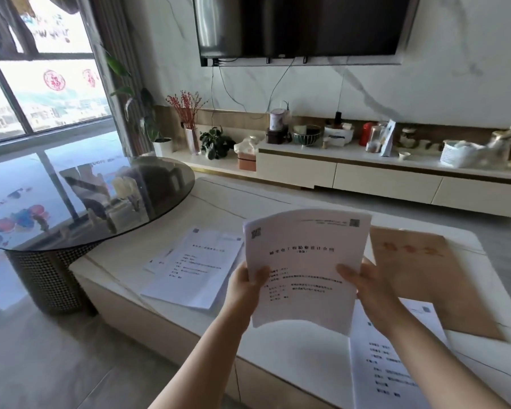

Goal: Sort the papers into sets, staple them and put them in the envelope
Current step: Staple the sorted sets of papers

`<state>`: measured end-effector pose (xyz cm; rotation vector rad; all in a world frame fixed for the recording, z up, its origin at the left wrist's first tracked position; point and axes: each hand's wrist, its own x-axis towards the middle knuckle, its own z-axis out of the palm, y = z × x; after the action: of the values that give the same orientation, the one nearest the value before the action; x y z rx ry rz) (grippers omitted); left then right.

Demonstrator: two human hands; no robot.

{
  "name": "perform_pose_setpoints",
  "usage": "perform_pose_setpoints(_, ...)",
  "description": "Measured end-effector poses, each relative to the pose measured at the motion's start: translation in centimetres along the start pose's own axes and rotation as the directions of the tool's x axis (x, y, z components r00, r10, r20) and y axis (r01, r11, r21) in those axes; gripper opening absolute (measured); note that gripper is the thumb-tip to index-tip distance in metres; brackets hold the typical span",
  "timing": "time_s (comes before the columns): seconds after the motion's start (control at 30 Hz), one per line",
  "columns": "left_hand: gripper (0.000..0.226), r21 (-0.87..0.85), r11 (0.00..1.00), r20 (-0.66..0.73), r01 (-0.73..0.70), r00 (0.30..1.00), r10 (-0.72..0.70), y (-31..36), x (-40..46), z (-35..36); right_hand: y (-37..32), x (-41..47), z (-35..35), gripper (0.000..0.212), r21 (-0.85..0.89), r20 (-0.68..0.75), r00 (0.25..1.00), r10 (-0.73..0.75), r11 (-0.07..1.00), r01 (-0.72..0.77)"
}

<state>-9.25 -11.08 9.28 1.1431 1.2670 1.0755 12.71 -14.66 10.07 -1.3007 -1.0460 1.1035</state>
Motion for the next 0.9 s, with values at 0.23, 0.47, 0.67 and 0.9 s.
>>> perform_pose_setpoints(0.23,0.019,0.068,0.996,-0.058,-0.049,0.997,0.053,-2.0,1.3,1.4,4.1,0.4,0.3,0.022,0.033,-0.067,0.996,0.064,0.997,-0.062)
perform_pose_setpoints(0.47,0.015,0.045,0.999,0.000,-0.024,1.000,0.024,-2.9,2.6,1.0,5.3,1.2,0.2,0.024,0.024,-0.071,0.995,0.069,0.997,-0.067)
perform_pose_setpoints(0.67,0.008,-0.028,0.999,-0.045,-0.030,0.999,0.028,-2.5,3.1,1.8,4.4,1.8,-0.4,0.016,-0.082,-0.143,0.986,0.084,0.992,-0.097)
perform_pose_setpoints(0.9,0.012,-0.006,1.000,-0.044,0.011,0.999,-0.011,-2.8,1.7,4.4,3.8,1.1,-2.4,0.017,-0.167,-0.169,0.969,0.179,0.964,-0.207)
